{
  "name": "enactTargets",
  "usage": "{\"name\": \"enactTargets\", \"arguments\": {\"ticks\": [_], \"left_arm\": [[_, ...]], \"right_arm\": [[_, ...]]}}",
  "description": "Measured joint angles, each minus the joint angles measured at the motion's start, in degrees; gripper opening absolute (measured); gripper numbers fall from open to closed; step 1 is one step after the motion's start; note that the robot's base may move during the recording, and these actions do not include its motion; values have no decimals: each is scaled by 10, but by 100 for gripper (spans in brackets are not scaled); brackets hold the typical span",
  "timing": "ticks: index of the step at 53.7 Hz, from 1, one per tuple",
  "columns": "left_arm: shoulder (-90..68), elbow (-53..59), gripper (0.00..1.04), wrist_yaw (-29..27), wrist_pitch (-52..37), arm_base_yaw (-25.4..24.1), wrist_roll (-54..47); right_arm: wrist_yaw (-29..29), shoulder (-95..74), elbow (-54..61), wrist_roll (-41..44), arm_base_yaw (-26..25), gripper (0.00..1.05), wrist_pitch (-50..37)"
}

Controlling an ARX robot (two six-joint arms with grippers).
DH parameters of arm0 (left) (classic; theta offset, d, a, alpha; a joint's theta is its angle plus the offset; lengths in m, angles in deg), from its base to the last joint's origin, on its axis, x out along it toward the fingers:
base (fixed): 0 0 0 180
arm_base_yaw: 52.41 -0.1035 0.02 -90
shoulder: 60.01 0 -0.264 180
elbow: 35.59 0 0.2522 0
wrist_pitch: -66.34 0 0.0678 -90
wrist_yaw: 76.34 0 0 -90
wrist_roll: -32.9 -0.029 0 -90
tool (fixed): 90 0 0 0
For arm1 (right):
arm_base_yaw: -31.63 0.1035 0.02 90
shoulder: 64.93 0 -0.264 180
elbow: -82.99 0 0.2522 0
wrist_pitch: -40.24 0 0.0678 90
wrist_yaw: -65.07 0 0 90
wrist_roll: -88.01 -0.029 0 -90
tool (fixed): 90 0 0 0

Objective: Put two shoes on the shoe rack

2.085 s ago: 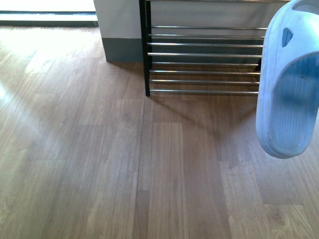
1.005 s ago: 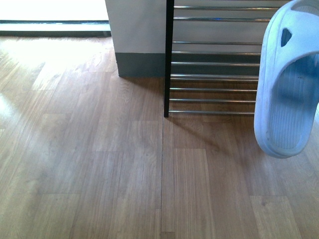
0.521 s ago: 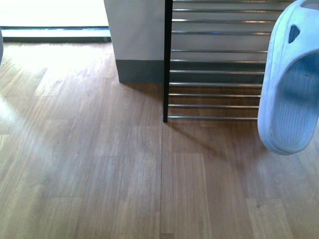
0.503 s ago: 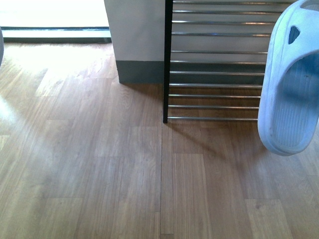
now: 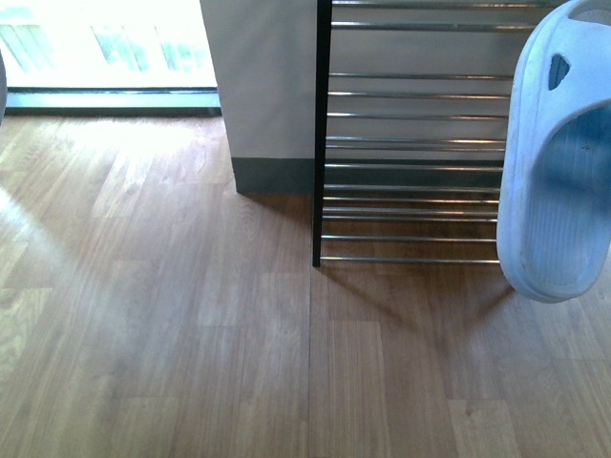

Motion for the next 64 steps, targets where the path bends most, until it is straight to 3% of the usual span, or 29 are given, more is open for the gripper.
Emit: {"name": "enactTargets", "arguments": {"ticks": [34,39,42,54,64], "left_arm": [[0,0,2,0,0,0,0],[0,0,2,0,0,0,0],[0,0,2,0,0,0,0],[0,0,2,0,0,0,0],[0,0,2,0,0,0,0]], "right_arm": [[0,0,0,0,0,1,0],[49,-26,28,61,1,1,-166],[51,-21,22,85,12,1,-189],[35,10,-108,125,76,1,-43],[-8,-95,-316,189,119,1,120]]}}
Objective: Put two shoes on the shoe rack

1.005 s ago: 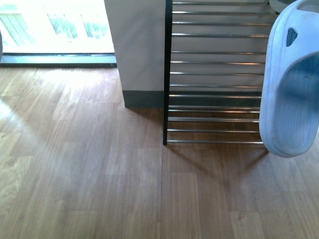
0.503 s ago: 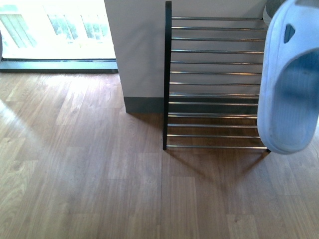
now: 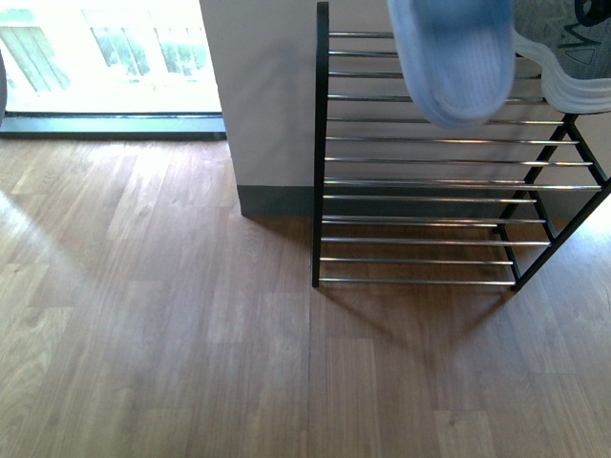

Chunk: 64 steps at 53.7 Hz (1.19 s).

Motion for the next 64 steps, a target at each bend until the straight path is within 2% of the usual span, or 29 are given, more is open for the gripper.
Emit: {"name": "enactTargets", "arguments": {"ticks": [17,21,35,50,64], "left_arm": [[0,0,2,0,0,0,0],[0,0,2,0,0,0,0],[0,0,2,0,0,0,0],[0,0,2,0,0,0,0],[0,0,2,0,0,0,0]], "right_arm": [[-66,-230,-336,53,8,1,225],[-87,-304,-446,61,1,1,296],[-160,-473,-725,88,-33,1,461],[-202,-546,-863,120,-57,1,522],[-200,-588,-935,133,-68,1,572]]}}
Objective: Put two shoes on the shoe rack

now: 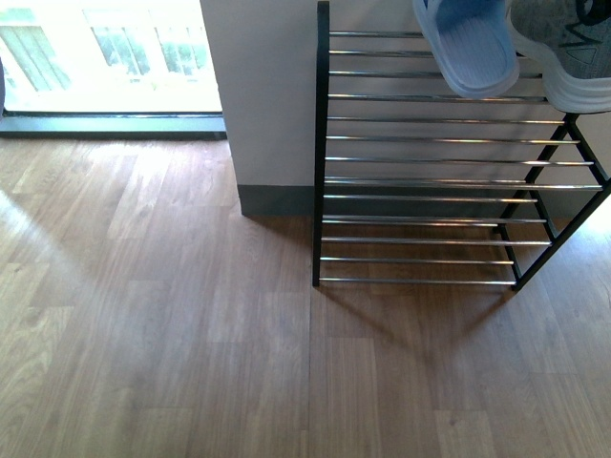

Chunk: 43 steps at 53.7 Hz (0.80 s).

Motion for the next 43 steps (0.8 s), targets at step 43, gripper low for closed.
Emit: {"name": "enactTargets", "arguments": {"ticks": [43], "left_arm": [[0,0,2,0,0,0,0]], "right_arm": [[-5,-84,-148,-43,-20,29,77]]}}
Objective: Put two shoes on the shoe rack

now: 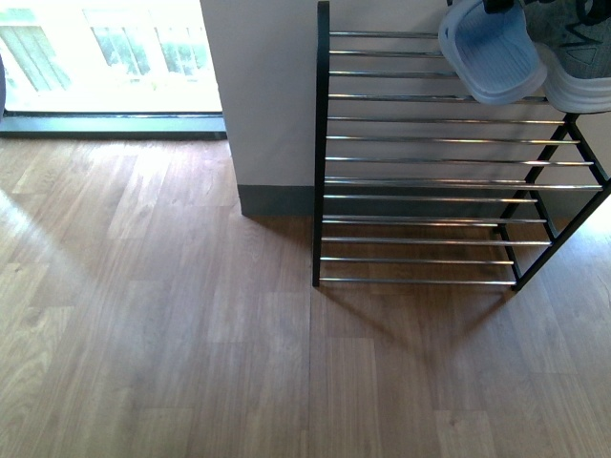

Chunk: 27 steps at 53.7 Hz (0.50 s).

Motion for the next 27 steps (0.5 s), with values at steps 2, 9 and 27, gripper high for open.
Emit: {"name": "enactTargets", "arguments": {"ticks": [2,9,27], "left_arm": [[0,0,2,0,0,0,0],[0,0,2,0,0,0,0],[0,0,2,0,0,0,0]], "right_arm": [[2,7,9,-1,1,34,-14],[16,66,106,-5,7,53,-86],[75,251,370,-10,22,96,-237]]}}
